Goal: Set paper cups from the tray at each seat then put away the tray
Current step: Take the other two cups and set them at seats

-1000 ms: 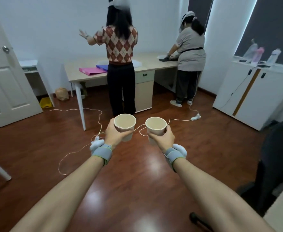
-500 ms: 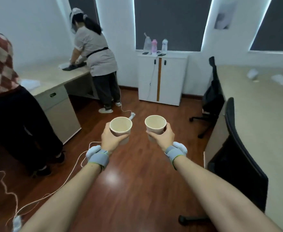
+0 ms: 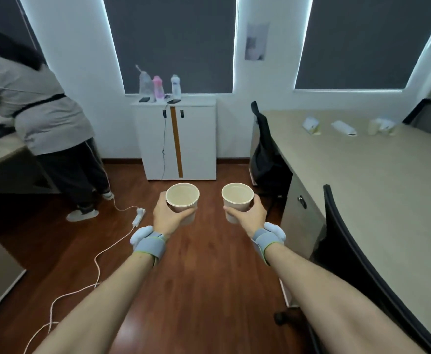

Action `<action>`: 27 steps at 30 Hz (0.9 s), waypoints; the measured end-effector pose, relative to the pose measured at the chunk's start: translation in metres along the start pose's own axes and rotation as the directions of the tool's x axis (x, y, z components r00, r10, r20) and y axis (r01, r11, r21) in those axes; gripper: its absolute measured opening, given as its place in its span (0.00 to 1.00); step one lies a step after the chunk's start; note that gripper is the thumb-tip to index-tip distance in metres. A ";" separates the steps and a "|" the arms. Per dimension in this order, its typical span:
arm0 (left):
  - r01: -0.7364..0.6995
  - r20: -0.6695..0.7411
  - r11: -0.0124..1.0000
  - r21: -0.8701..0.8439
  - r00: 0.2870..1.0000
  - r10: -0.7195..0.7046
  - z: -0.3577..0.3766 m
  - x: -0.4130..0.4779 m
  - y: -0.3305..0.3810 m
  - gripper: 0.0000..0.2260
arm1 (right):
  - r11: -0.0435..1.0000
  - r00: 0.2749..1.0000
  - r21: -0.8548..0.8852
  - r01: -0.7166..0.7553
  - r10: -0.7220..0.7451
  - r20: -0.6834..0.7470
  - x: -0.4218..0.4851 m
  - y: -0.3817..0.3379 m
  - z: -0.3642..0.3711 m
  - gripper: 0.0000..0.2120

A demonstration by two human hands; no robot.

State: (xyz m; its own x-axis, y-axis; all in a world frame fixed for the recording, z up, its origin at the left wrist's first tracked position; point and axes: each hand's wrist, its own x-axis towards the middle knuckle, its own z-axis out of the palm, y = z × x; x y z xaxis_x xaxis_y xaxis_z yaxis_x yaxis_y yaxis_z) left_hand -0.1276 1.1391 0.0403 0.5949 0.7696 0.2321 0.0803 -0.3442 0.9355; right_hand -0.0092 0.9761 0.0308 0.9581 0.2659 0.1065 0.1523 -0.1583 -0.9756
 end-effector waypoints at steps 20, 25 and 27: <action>-0.042 0.329 0.995 -0.086 0.942 0.068 0.210 0.384 -0.041 0.33 | 0.998 0.946 -0.011 -0.062 0.055 -0.319 0.356 0.024 0.071 0.35; -0.090 0.493 0.991 -0.101 0.861 0.129 0.314 0.436 -0.023 0.32 | 0.992 0.872 0.055 -0.112 0.125 -0.473 0.426 0.043 0.029 0.34; -0.103 0.533 0.987 -0.123 0.832 0.153 0.364 0.449 -0.016 0.31 | 0.990 0.833 0.077 -0.120 0.143 -0.534 0.452 0.053 0.002 0.32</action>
State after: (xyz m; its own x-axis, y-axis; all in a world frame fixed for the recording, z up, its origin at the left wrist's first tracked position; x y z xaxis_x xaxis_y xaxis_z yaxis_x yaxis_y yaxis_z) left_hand 0.4294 1.2941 0.0326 0.9337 0.3006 0.1945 -0.0803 -0.3535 0.9320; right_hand 0.4319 1.0902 0.0265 0.9496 -0.3090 0.0521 0.0171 -0.1150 -0.9932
